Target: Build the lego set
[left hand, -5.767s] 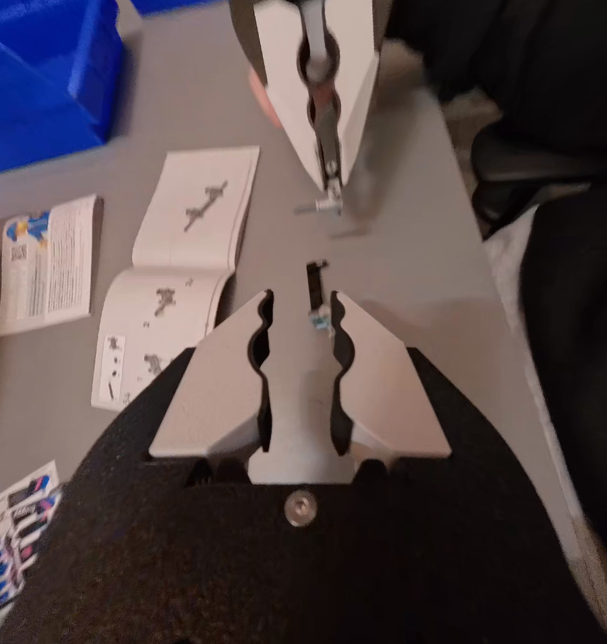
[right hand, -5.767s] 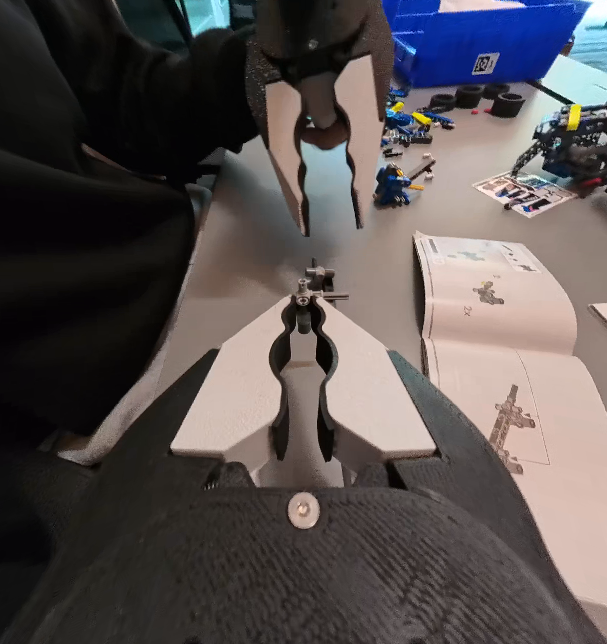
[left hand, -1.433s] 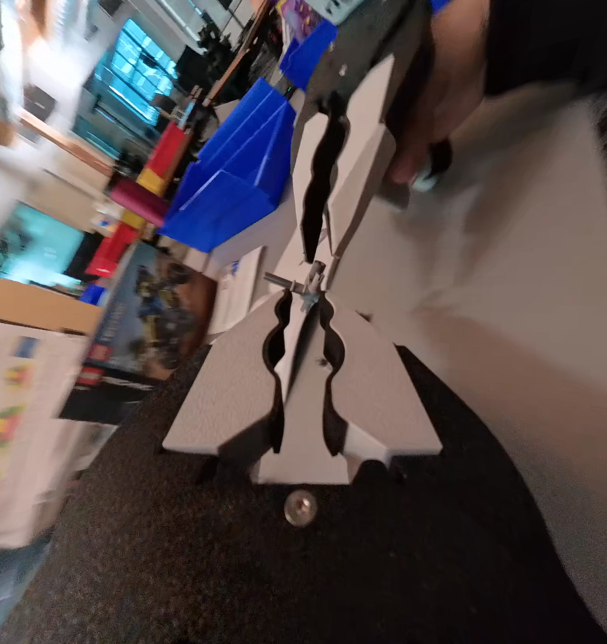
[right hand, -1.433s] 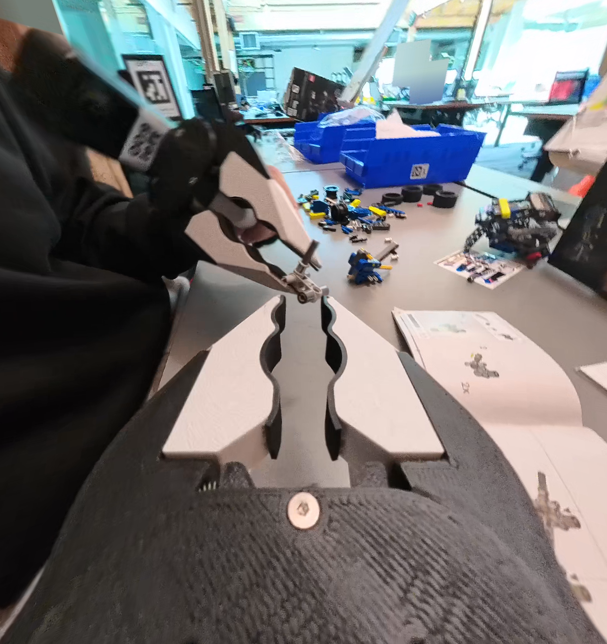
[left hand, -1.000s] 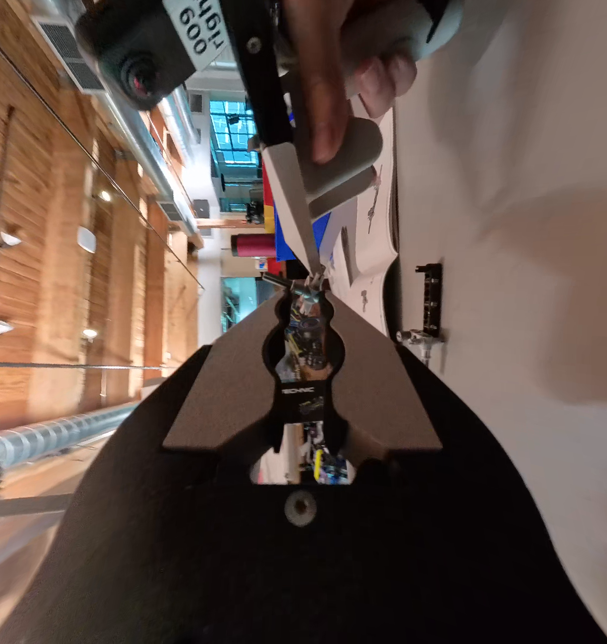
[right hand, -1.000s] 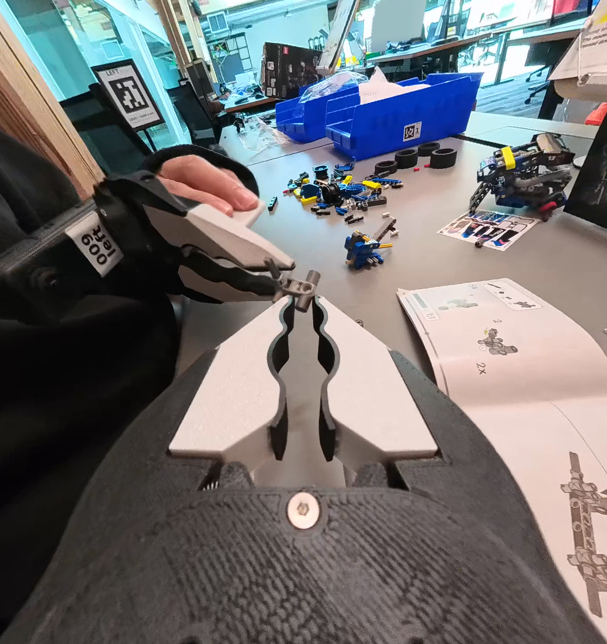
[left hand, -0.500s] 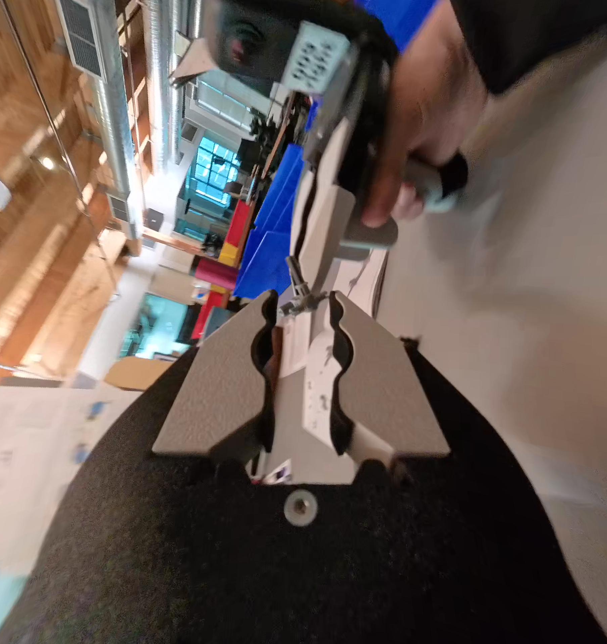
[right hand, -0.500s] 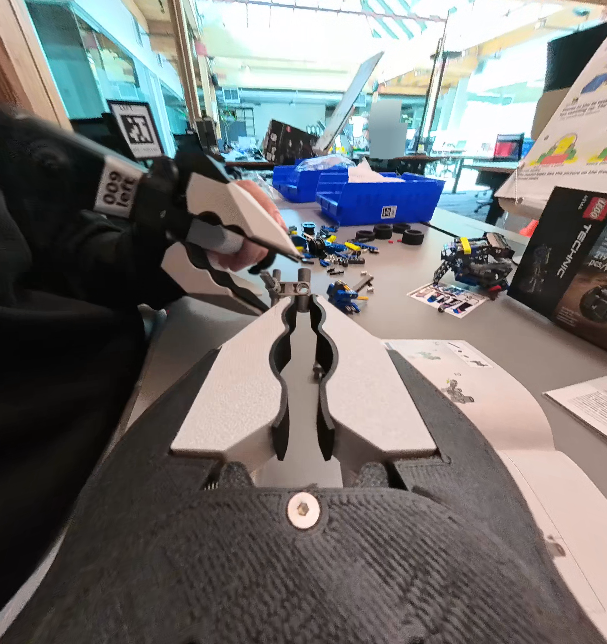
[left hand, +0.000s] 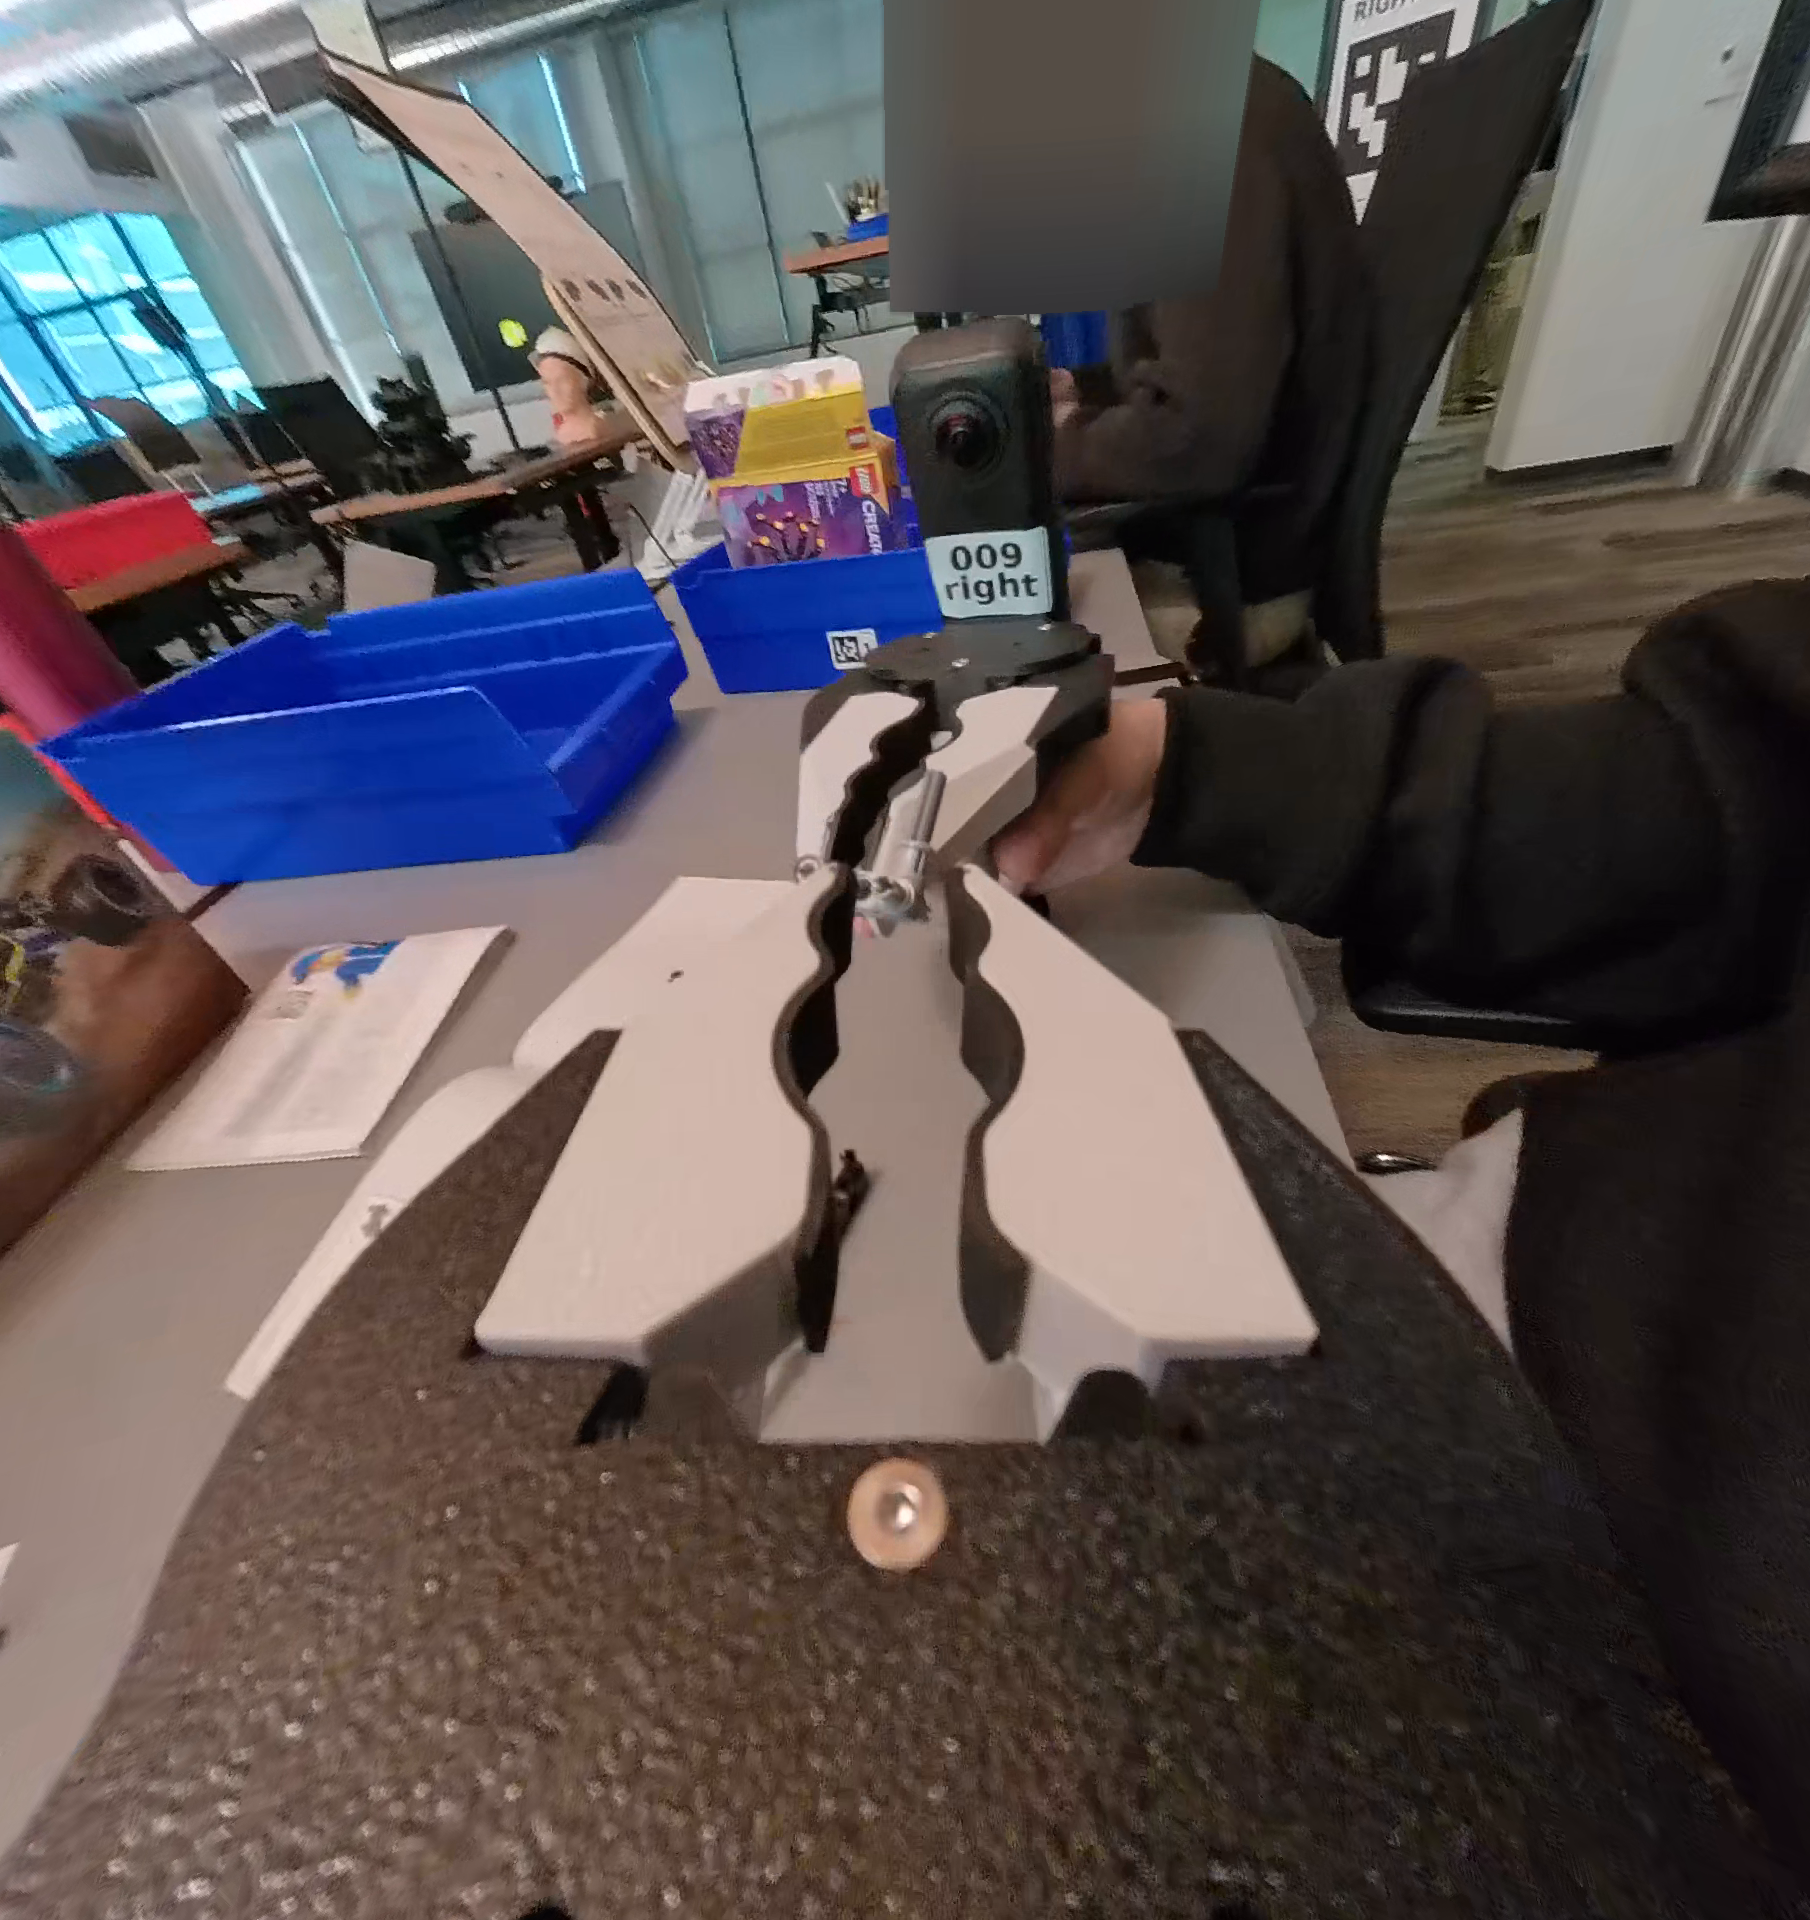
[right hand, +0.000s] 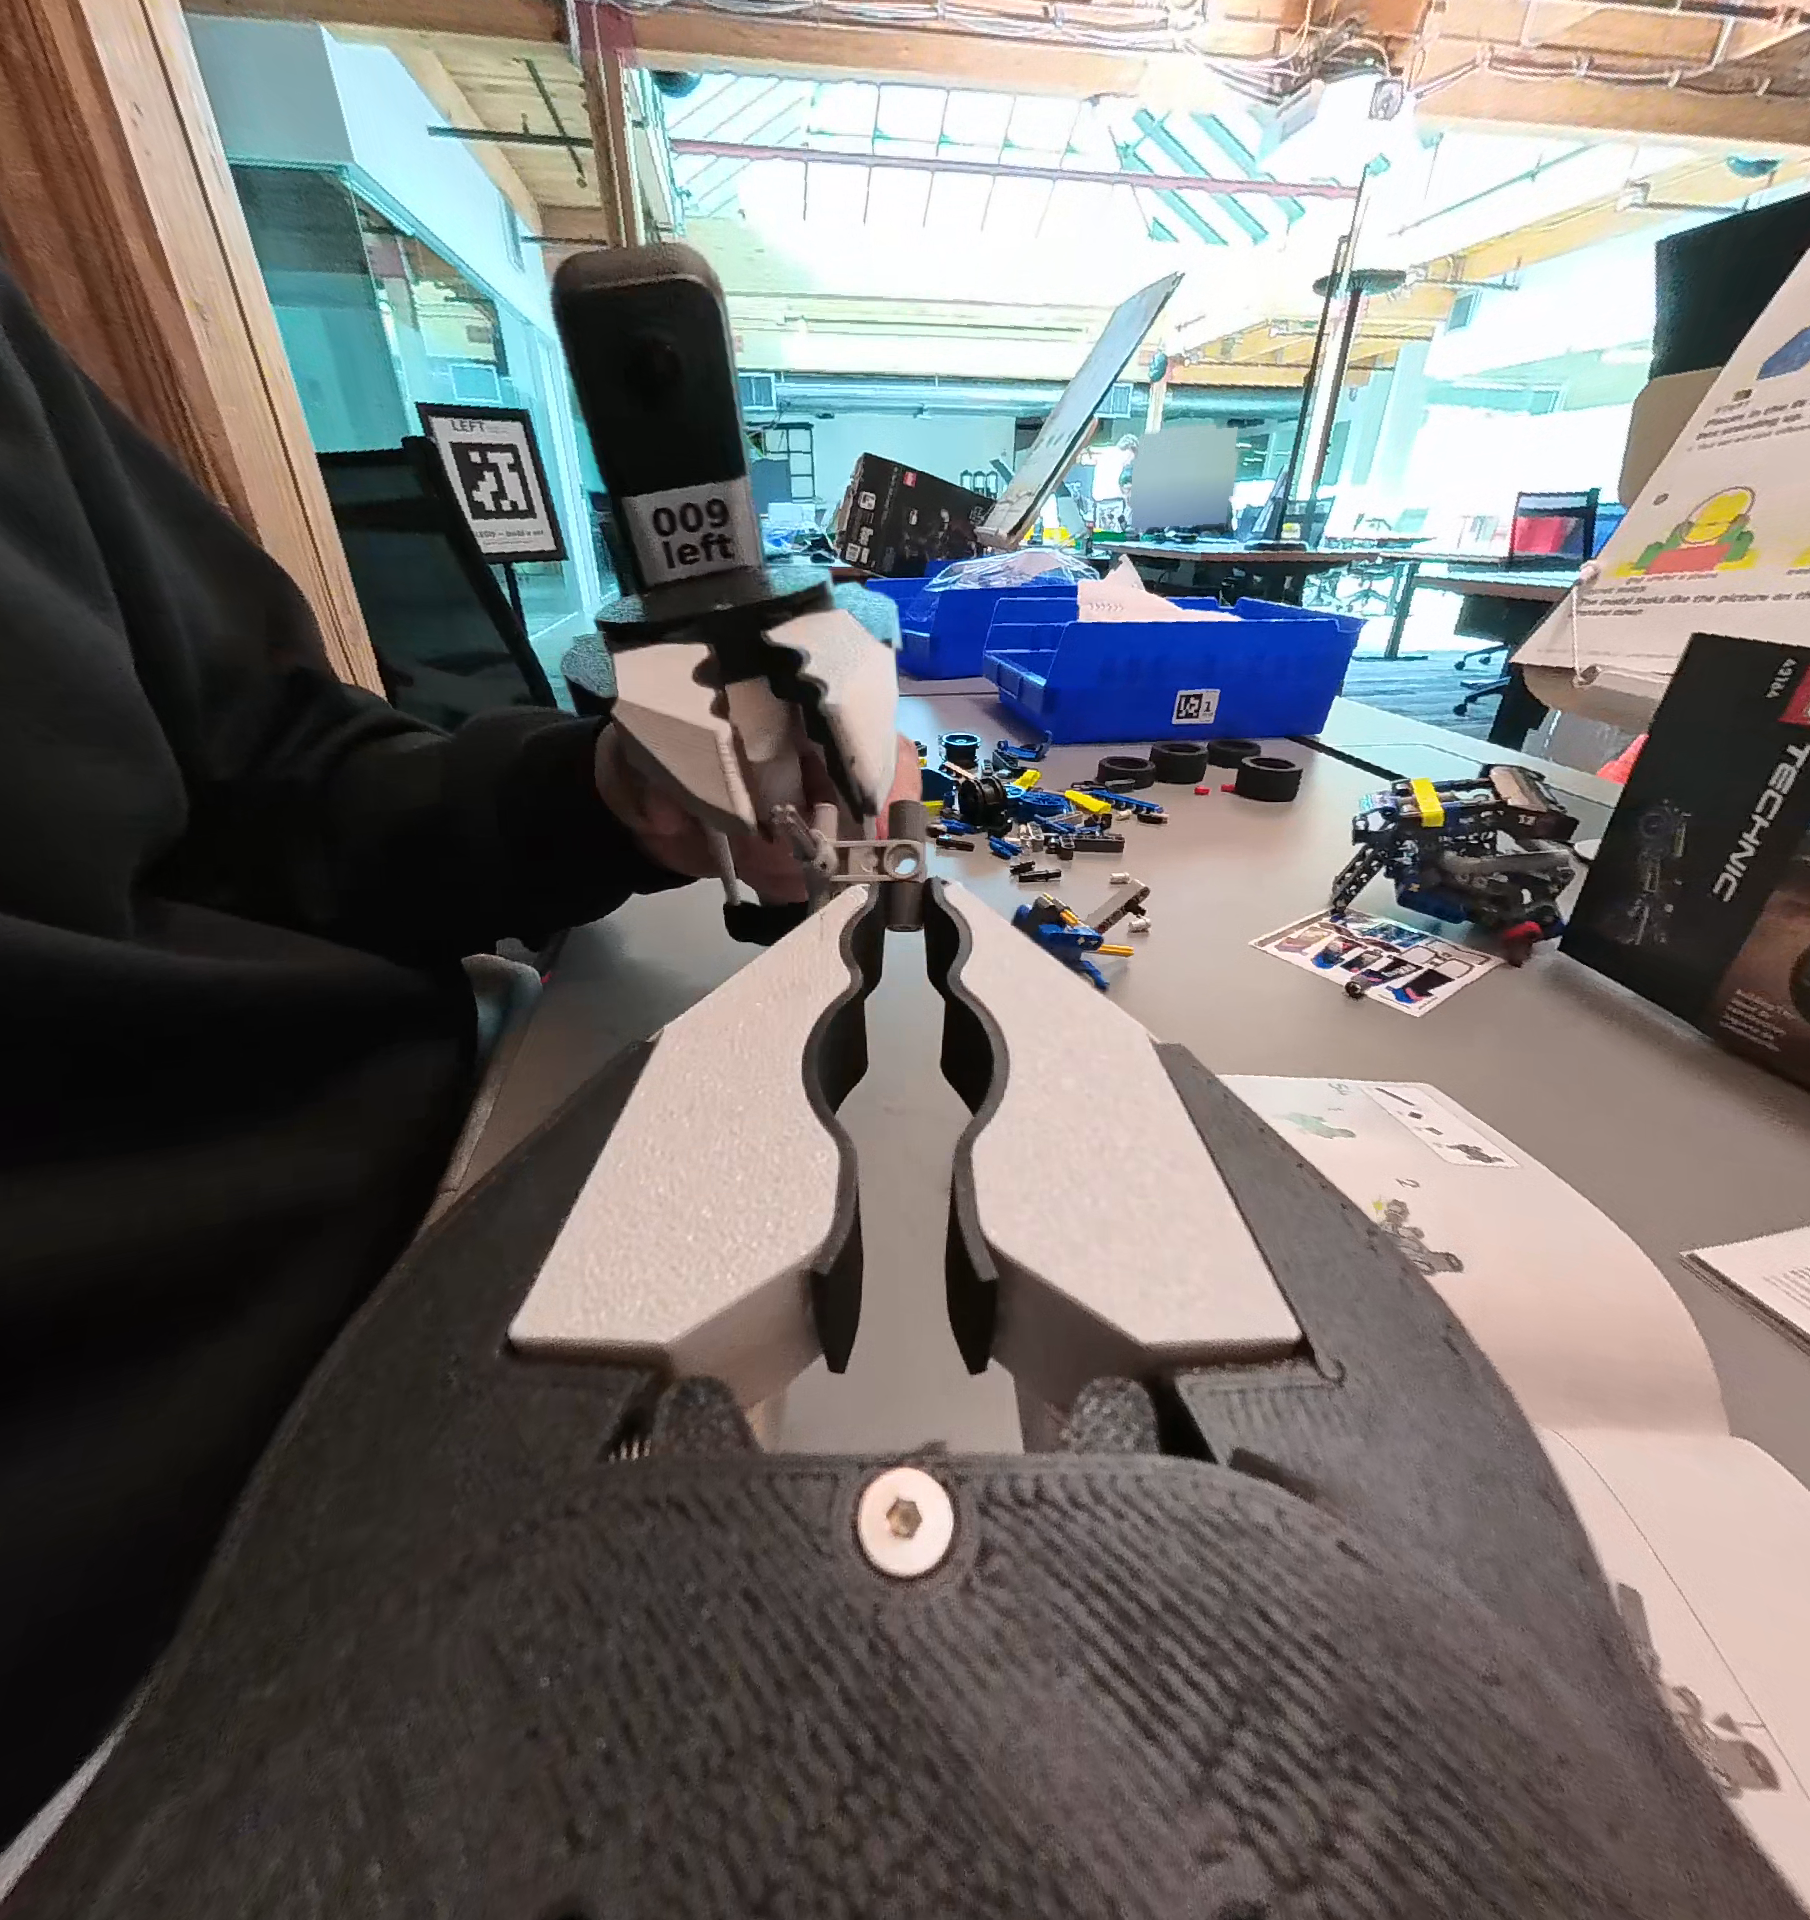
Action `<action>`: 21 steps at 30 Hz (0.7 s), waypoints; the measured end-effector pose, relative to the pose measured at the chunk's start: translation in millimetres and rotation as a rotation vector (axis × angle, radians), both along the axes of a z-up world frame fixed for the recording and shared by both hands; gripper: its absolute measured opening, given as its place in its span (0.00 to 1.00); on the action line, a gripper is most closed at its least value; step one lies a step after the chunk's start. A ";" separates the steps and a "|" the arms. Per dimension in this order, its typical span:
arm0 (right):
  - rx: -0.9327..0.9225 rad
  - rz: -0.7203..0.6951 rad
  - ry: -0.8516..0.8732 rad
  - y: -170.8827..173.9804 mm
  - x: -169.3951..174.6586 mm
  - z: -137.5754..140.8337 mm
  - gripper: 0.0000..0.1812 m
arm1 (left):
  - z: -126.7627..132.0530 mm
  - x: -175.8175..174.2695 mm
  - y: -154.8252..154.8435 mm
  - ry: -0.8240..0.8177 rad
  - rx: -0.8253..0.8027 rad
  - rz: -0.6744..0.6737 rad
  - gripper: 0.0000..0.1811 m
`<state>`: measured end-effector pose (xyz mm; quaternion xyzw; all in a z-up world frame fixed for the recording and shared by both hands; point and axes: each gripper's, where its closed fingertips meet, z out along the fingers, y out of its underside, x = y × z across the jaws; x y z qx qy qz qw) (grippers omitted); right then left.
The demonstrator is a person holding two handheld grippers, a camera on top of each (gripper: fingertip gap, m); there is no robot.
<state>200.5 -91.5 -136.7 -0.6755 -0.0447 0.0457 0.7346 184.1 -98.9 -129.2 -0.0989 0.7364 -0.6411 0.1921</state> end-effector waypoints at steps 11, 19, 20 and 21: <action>-0.028 0.012 -0.027 1.6 -3.5 -4.0 0.03 | -6.9 -2.7 0.0 0.077 -0.002 -0.064 0.02; -0.043 -0.005 -0.006 -1.1 0.4 -5.3 0.03 | -5.0 0.9 -1.5 0.235 -0.088 -0.087 0.01; -0.051 -0.012 -0.007 -1.9 1.6 -6.1 0.04 | -3.7 1.5 -1.5 0.246 -0.097 -0.087 0.01; -0.065 -0.027 -0.011 -3.2 4.0 -7.8 0.06 | -2.4 2.2 -1.1 0.258 -0.106 -0.085 0.01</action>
